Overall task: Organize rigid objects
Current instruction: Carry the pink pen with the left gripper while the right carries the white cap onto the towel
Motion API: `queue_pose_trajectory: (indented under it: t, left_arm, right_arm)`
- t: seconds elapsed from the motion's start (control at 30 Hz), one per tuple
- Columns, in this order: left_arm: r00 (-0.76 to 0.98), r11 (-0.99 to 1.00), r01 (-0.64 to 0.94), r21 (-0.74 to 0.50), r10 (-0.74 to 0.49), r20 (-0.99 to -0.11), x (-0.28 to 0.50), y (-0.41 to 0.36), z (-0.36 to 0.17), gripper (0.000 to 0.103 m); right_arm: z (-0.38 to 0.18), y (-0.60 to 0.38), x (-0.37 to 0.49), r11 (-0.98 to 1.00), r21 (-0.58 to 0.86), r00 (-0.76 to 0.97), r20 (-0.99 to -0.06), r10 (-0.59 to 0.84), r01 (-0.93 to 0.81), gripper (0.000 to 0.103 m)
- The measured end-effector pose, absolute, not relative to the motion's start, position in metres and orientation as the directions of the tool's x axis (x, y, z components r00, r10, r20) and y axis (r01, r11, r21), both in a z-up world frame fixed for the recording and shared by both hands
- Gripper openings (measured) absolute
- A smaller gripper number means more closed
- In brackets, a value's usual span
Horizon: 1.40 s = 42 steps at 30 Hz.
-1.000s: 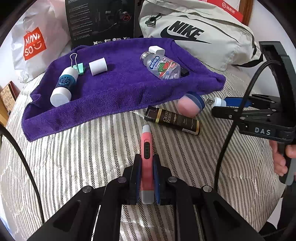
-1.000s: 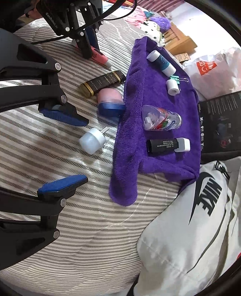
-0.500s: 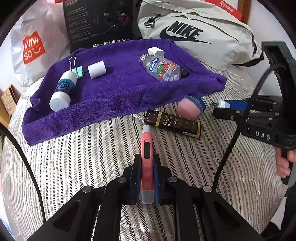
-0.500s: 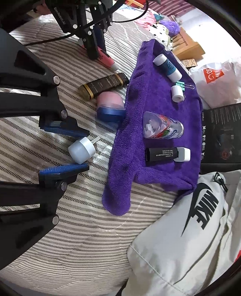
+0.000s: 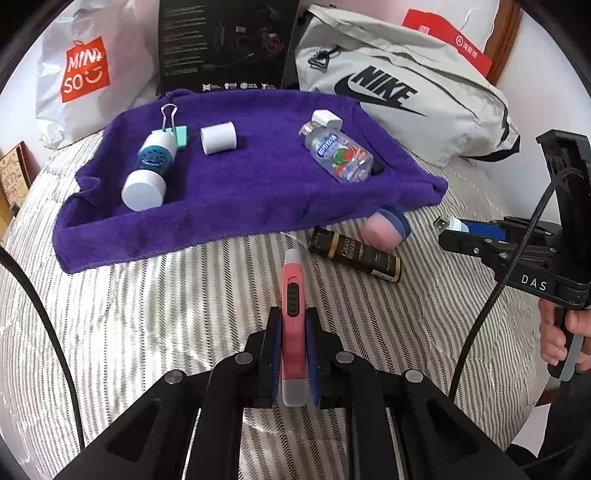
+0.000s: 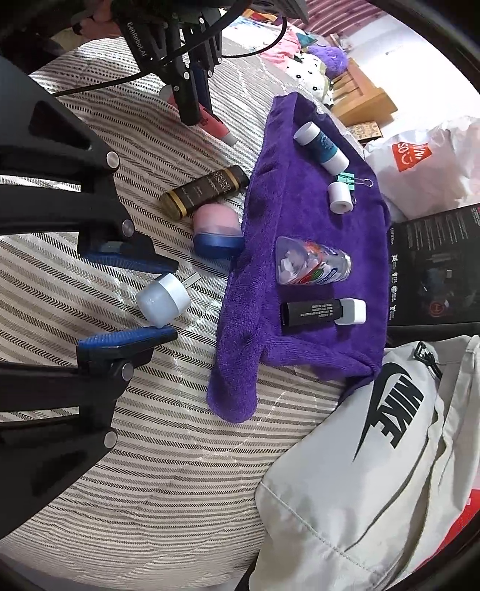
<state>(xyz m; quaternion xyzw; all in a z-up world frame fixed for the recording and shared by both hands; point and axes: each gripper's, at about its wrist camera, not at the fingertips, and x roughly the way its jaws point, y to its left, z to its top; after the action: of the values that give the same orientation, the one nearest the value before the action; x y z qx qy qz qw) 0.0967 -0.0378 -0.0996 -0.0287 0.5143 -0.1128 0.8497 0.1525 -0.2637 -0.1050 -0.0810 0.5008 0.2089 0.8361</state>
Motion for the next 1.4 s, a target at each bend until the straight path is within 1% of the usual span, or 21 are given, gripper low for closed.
queue_pose_trajectory:
  t: [0.2, 0.47, 0.73, 0.93, 1.13, 1.4]
  left_arm:
    - [0.459, 0.97, 0.155, -0.186, -0.237, -0.856, 0.095, -0.029, -0.09, 0.012]
    - [0.478, 0.972, 0.15, -0.183, -0.233, -0.847, 0.104, -0.018, -0.077, 0.012]
    - [0.51, 0.974, 0.154, -0.165, -0.221, -0.832, 0.129, -0.008, -0.06, 0.012]
    - [0.519, 0.975, 0.127, -0.185, -0.224, -0.825, 0.157, 0.004, -0.059, 0.012]
    - [0.518, 0.974, 0.095, -0.204, -0.224, -0.826, 0.184, 0.014, -0.065, 0.012]
    - [0.494, 0.975, 0.064, -0.214, -0.217, -0.842, 0.212, 0.019, -0.081, 0.012]
  right_arm:
    - [-0.093, -0.259, 0.149, 0.895, 0.072, 0.421, -0.864, 0.277, -0.44, 0.029]
    - [-0.079, -0.248, 0.152, 0.886, 0.086, 0.43, -0.85, 0.303, -0.455, 0.029]
    - [-0.066, -0.227, 0.166, 0.875, 0.091, 0.437, -0.839, 0.325, -0.476, 0.029]
    - [-0.06, -0.208, 0.184, 0.866, 0.098, 0.437, -0.832, 0.342, -0.491, 0.029]
    - [-0.065, -0.186, 0.208, 0.868, 0.108, 0.436, -0.83, 0.347, -0.485, 0.029]
    - [-0.089, -0.16, 0.23, 0.868, 0.126, 0.399, -0.85, 0.344, -0.481, 0.029]
